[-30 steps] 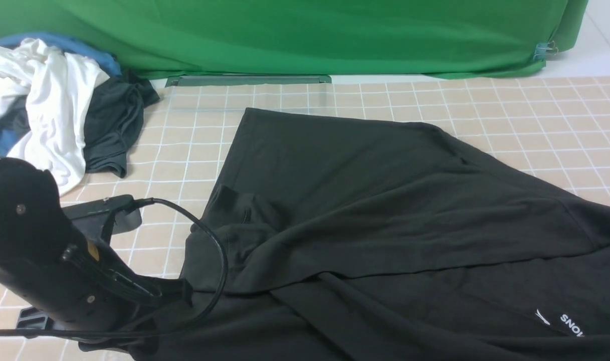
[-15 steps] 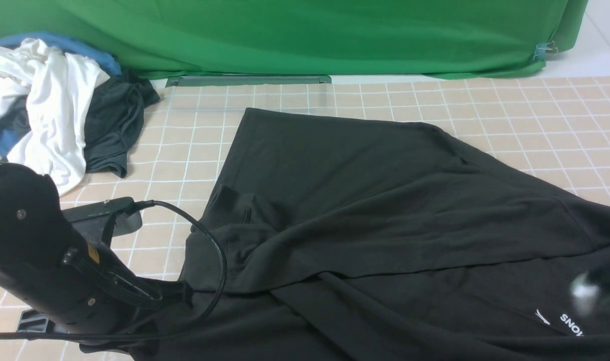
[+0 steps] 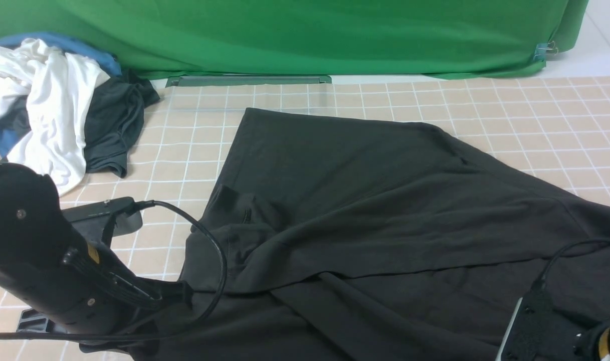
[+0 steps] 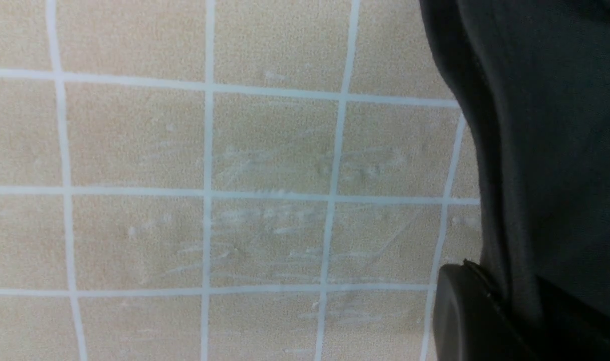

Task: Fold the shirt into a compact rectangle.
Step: 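Fold the black garment in half by bringing its near edge over to the far edge, then pull the folded dark garment lengthwise by its ends to straighten it flat on the table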

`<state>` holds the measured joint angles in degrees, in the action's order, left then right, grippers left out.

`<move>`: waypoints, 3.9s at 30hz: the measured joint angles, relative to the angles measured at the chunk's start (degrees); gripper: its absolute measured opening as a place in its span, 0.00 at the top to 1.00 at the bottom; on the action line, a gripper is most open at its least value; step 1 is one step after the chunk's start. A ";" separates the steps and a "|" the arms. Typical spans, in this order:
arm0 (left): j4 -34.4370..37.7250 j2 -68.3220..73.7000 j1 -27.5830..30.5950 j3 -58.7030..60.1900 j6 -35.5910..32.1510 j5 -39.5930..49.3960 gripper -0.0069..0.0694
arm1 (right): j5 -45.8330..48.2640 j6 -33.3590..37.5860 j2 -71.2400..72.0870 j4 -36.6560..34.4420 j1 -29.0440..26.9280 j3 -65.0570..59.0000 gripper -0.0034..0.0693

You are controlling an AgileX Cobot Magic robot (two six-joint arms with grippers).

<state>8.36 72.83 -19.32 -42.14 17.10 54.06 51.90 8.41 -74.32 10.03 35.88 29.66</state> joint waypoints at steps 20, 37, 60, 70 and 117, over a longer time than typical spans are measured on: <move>-0.19 -0.17 0.00 -1.63 -1.34 2.04 0.89 | 3.97 -0.27 -5.21 7.43 0.30 3.90 0.89; 1.60 14.74 4.58 -25.82 -0.98 -9.55 0.89 | -5.93 1.27 -12.04 11.14 -19.04 22.69 0.89; 5.17 58.47 9.05 -68.61 0.37 -17.88 0.89 | -14.43 -3.85 -43.01 10.54 -27.65 55.22 0.76; 6.90 60.42 9.76 -69.91 3.06 -18.52 0.89 | -4.98 -7.27 -40.83 6.97 -26.90 62.53 0.47; 5.93 59.43 16.58 -80.19 0.98 -0.69 0.20 | -12.08 4.70 -44.31 -23.06 -27.23 66.74 0.92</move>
<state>14.29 132.27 -2.74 -122.33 18.08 53.38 39.82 13.11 -118.63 -13.03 8.65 96.40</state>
